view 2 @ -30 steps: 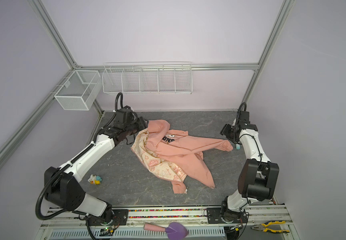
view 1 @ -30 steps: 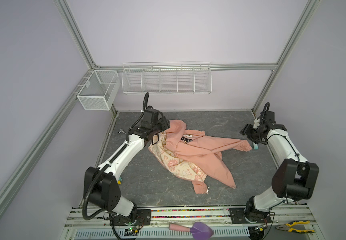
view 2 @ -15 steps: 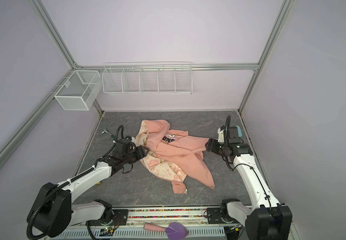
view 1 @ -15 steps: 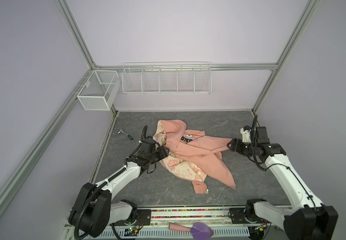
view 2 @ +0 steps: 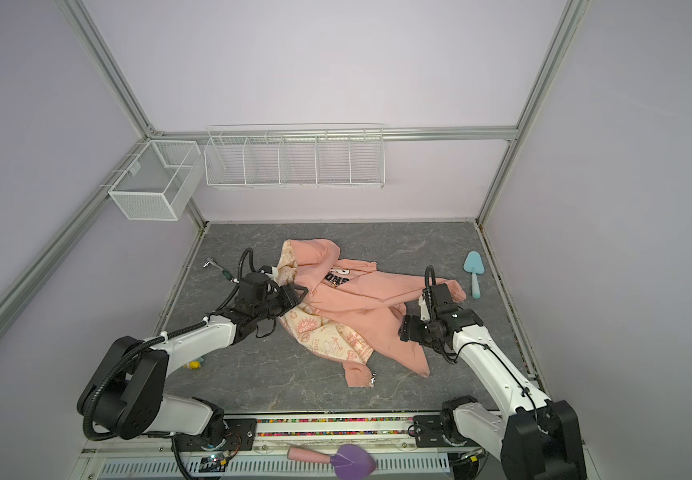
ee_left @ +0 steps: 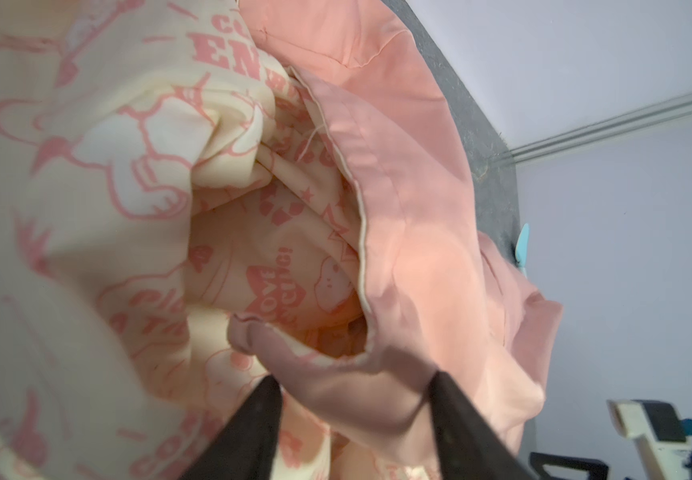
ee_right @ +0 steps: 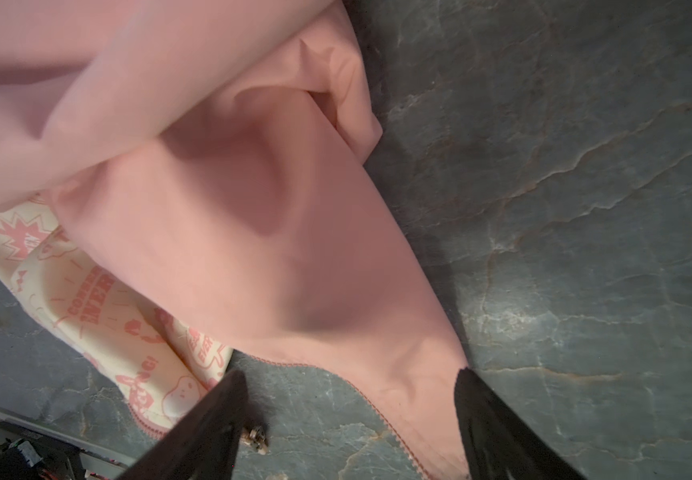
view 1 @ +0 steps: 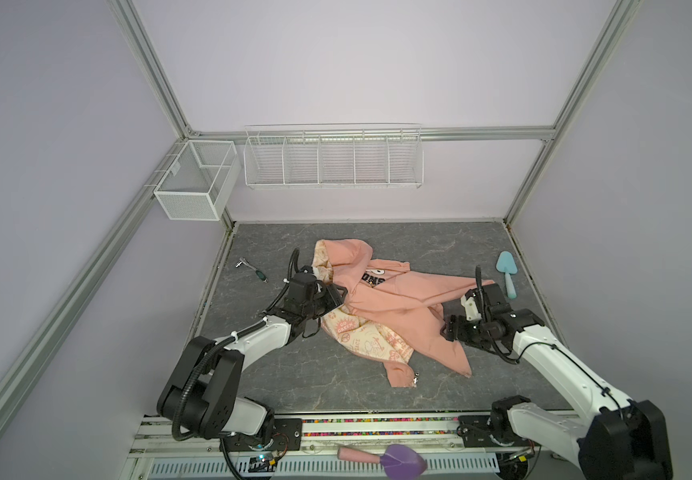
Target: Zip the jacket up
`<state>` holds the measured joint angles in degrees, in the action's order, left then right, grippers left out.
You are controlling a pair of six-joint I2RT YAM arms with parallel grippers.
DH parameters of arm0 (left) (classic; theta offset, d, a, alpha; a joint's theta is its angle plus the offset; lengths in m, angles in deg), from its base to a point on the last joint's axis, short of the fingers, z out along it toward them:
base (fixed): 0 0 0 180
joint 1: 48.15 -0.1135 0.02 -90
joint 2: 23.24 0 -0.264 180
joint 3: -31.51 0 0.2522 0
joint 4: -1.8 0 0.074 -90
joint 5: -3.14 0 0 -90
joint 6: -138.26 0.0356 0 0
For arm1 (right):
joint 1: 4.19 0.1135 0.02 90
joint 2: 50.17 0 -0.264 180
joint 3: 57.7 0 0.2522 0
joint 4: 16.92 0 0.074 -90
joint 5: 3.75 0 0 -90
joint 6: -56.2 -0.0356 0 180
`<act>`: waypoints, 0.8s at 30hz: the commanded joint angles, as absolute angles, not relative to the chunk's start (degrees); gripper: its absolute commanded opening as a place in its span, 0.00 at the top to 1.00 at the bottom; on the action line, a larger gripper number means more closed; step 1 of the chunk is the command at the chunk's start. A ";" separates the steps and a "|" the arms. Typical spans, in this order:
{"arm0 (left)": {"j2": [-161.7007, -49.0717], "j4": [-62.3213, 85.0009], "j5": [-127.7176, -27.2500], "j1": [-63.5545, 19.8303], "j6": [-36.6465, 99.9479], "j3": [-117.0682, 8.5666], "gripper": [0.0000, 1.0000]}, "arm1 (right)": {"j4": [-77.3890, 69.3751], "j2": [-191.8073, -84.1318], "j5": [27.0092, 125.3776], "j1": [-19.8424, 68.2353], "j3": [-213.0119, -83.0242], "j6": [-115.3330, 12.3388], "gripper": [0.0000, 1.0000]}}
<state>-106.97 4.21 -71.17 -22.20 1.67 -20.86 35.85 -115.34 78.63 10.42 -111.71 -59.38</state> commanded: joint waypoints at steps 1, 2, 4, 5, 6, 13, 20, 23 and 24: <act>-108.94 2.02 -69.42 -21.90 1.89 -24.85 0.68 | 32.21 -119.39 80.43 11.01 -111.03 -59.84 0.19; -109.30 2.02 -69.04 -21.92 1.96 -25.68 0.75 | 31.40 -120.81 80.44 11.02 -111.02 -59.81 0.19; -110.09 3.59 -68.67 -21.94 2.55 -28.15 0.88 | 30.10 -122.84 80.09 11.25 -111.19 -59.57 0.21; -110.48 4.58 -68.40 -21.92 2.95 -29.47 0.95 | 29.59 -123.66 80.01 11.37 -111.25 -59.51 0.23; -110.87 5.92 -68.03 -21.95 3.34 -30.94 1.00 | 29.07 -124.39 79.96 11.37 -111.28 -59.46 0.26; -112.78 13.54 -66.24 -21.77 6.74 -41.34 1.00 | 27.42 -125.36 77.03 11.59 -111.92 -59.20 0.66; -116.31 20.49 -65.86 -21.48 9.14 -53.08 1.00 | 30.42 -122.78 75.26 11.55 -113.73 -59.81 0.93; -119.01 23.42 -66.14 -21.17 10.06 -58.91 1.00 | 32.08 -119.43 73.84 11.59 -114.31 -60.10 0.93; -120.12 24.32 -66.34 -20.97 10.25 -61.01 1.00 | 32.77 -118.04 73.41 11.55 -114.59 -60.16 0.93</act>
<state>-118.05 20.40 -66.21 -21.56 8.16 -56.31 29.99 -121.59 75.66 11.32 -112.87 -59.56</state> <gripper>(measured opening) 0.047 0.071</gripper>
